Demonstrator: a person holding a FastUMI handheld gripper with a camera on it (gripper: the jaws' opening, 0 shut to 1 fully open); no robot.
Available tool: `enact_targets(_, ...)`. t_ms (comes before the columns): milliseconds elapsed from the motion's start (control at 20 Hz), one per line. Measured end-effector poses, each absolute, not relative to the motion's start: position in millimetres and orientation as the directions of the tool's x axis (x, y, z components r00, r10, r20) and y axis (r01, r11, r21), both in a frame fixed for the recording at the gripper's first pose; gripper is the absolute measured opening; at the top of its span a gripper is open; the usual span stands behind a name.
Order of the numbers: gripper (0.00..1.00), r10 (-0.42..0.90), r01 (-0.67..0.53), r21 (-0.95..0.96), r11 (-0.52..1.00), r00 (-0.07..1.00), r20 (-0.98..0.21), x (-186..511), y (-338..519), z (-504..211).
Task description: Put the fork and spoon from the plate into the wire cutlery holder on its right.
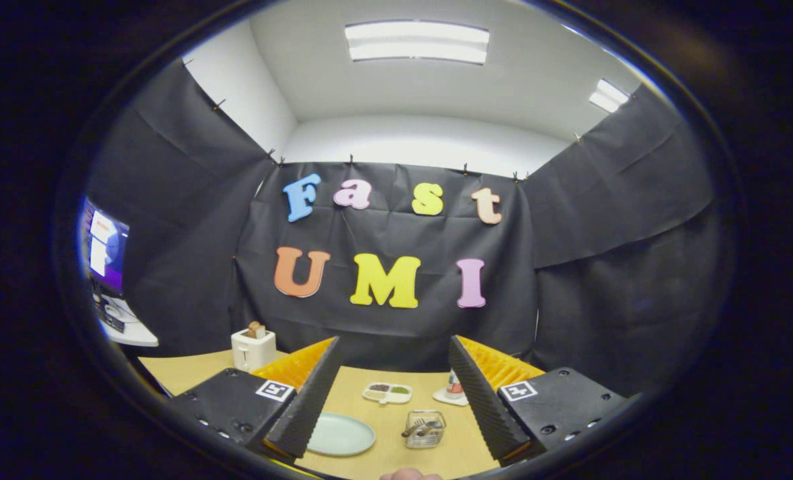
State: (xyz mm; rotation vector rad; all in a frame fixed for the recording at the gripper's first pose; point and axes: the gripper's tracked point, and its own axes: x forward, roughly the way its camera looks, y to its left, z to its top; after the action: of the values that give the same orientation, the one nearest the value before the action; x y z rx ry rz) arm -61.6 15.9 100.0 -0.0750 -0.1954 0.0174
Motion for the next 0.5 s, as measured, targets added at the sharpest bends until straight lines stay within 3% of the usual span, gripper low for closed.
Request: enact_targets(500, 0.95, -0.034, 0.038, -0.017, 0.999, 0.981, 0.192, -59, 8, 106)
